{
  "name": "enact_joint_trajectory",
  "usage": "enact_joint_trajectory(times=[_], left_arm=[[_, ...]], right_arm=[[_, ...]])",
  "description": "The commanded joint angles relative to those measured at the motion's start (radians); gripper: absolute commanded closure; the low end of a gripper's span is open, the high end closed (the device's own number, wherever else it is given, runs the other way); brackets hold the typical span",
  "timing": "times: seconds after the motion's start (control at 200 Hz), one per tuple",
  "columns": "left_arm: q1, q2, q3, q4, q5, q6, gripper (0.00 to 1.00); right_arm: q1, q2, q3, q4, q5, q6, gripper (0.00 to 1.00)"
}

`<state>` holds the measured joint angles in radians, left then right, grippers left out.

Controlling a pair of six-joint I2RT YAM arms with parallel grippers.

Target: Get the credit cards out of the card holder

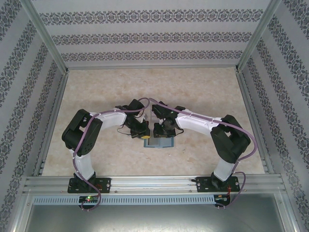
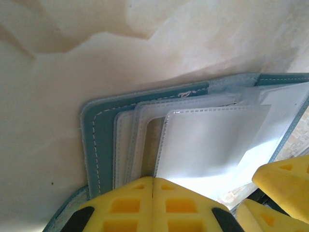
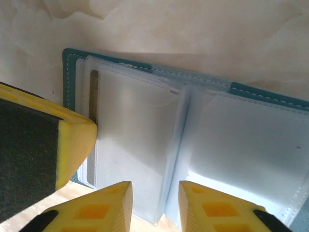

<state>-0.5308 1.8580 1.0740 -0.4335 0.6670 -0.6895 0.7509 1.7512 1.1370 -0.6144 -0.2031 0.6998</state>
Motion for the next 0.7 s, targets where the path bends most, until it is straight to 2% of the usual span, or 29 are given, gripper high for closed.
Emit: enact_joint_trajectory(times=[0.0,0.265,0.435,0.694], left_arm=[[-0.02,0.028,0.017,-0.034,0.003,0.018,1.0],[-0.018,0.011,0.024,-0.049,-0.01,0.021,1.0],[-0.019,-0.014,0.036,-0.085,-0.055,0.032,1.0],[-0.019,-0.045,0.067,-0.136,-0.096,0.039,1.0]], right_arm=[[0.005,0.039,-0.005,0.019,-0.018,-0.003,0.73],[-0.004,0.066,-0.032,0.031,-0.01,-0.008,0.84],[-0.019,0.05,-0.057,0.037,-0.001,-0.01,0.88],[-0.037,0.033,-0.088,0.062,-0.01,-0.004,0.85]])
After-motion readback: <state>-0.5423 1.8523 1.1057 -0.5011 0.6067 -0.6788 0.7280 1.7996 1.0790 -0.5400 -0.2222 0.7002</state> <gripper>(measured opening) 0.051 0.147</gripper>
